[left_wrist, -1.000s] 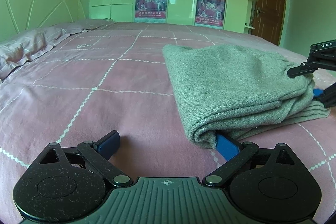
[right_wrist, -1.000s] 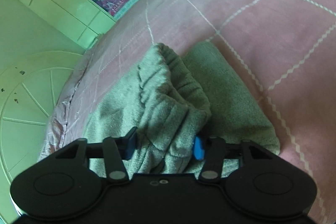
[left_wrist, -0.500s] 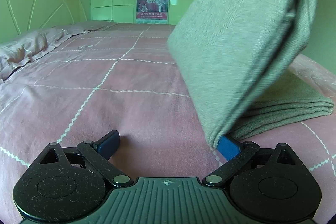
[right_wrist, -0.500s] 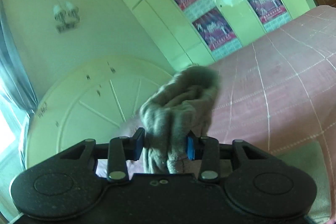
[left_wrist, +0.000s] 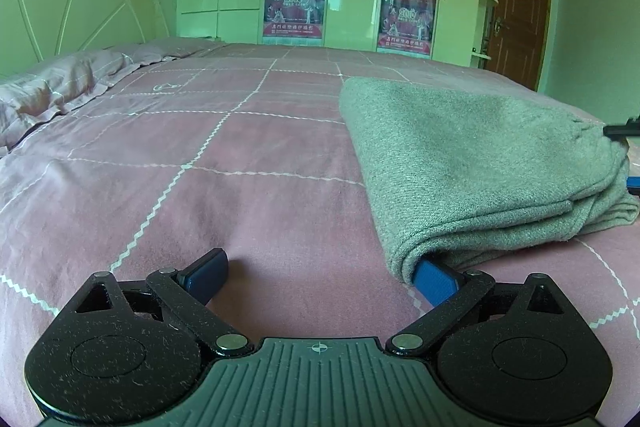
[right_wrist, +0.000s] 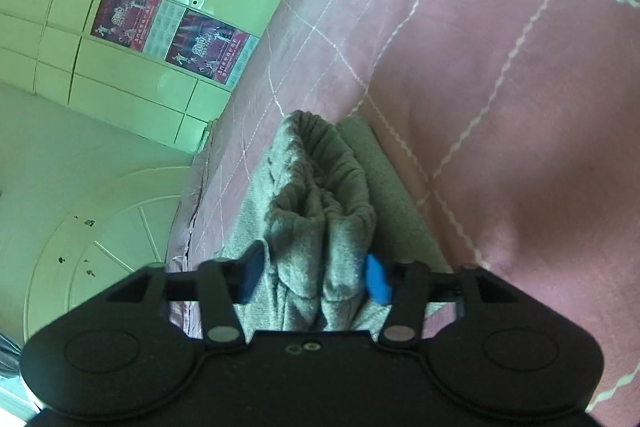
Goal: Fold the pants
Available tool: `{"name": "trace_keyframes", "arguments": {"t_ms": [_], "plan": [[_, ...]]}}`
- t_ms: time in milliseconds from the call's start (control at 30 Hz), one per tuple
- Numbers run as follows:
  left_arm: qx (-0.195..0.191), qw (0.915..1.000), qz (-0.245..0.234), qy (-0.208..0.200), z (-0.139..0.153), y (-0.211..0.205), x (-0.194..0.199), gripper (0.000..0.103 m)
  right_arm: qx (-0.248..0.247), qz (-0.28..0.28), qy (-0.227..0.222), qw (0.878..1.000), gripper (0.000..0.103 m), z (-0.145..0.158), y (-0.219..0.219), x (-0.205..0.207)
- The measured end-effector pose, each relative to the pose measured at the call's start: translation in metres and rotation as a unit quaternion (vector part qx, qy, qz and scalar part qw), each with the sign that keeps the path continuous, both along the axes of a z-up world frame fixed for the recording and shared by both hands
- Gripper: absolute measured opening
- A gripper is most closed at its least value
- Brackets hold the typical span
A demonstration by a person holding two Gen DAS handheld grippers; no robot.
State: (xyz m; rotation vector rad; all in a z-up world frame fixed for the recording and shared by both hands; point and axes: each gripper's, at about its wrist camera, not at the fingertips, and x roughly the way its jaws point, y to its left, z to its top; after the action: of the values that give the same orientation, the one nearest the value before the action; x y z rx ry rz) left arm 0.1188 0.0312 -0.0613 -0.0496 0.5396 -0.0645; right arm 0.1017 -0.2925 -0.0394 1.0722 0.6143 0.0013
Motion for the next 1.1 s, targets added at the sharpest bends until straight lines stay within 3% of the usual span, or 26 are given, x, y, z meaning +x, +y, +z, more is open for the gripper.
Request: {"name": "trace_keyframes", "arguments": {"t_ms": [67,100,133,167,200,267,367,433,500,567,633,700,800,900,967,1100], "plan": [[-0.001,1.0,0.0,0.0,0.0,0.001,0.001,0.098,-0.017,-0.006,-0.002,1.0,0.074,0.004,0.001,0.003],[-0.004,1.0,0.0,-0.001,0.0,0.002,0.001,0.098,-0.017,-0.003,0.003,1.0,0.071,0.001,0.003,0.009],[-0.005,1.0,0.001,-0.002,0.001,0.002,0.001,0.098,-0.011,0.011,0.012,1.0,0.067,-0.002,0.005,0.016],[-0.008,1.0,0.003,-0.004,0.001,0.003,0.0,0.098,-0.012,0.022,0.023,0.999,0.048,-0.003,0.008,0.023],[-0.013,0.9999,0.007,-0.005,0.001,0.003,-0.002,0.098,-0.031,0.029,0.038,0.998,0.036,-0.001,0.013,0.028],[-0.019,0.9997,0.013,-0.006,0.001,0.005,-0.002,0.098,-0.056,0.048,0.013,0.997,0.029,0.013,0.021,0.027],[-0.028,0.9994,0.019,-0.006,0.001,0.005,-0.005,0.098,-0.052,0.054,-0.071,0.995,0.025,0.05,0.023,0.015],[-0.035,0.9991,0.02,-0.009,0.001,0.006,-0.006,0.099,-0.057,0.044,-0.114,0.991,0.024,0.068,0.021,0.003],[-0.037,0.9991,0.019,-0.01,0.001,0.006,-0.006,0.1,-0.067,0.026,-0.116,0.991,0.024,0.064,0.016,-0.006],[-0.034,0.9992,0.021,-0.007,0.0,0.005,-0.005,0.1,-0.07,0.007,-0.068,0.995,0.025,0.033,0.009,-0.004],[-0.031,0.9992,0.024,-0.007,-0.001,0.005,-0.004,0.1,-0.04,-0.008,0.026,0.999,0.025,-0.01,-0.001,0.006],[-0.03,0.9993,0.021,-0.006,0.0,0.006,-0.003,0.1,-0.011,-0.019,0.001,1.0,0.025,-0.021,-0.007,-0.003],[-0.028,0.9993,0.021,-0.006,0.0,0.006,-0.003,0.1,-0.031,-0.009,0.003,0.999,0.027,-0.016,-0.002,-0.001],[-0.022,0.9995,0.02,-0.006,0.0,0.004,-0.002,0.1,-0.018,-0.004,0.009,1.0,0.033,-0.012,-0.008,0.001],[-0.024,0.9996,0.016,-0.003,0.003,0.004,-0.004,0.1,-0.044,-0.02,-0.012,0.999,0.035,0.0,-0.01,-0.007],[-0.025,0.9996,0.009,-0.009,0.015,0.007,-0.014,0.1,-0.122,0.0,-0.036,0.992,0.036,0.023,0.005,-0.017]]}}
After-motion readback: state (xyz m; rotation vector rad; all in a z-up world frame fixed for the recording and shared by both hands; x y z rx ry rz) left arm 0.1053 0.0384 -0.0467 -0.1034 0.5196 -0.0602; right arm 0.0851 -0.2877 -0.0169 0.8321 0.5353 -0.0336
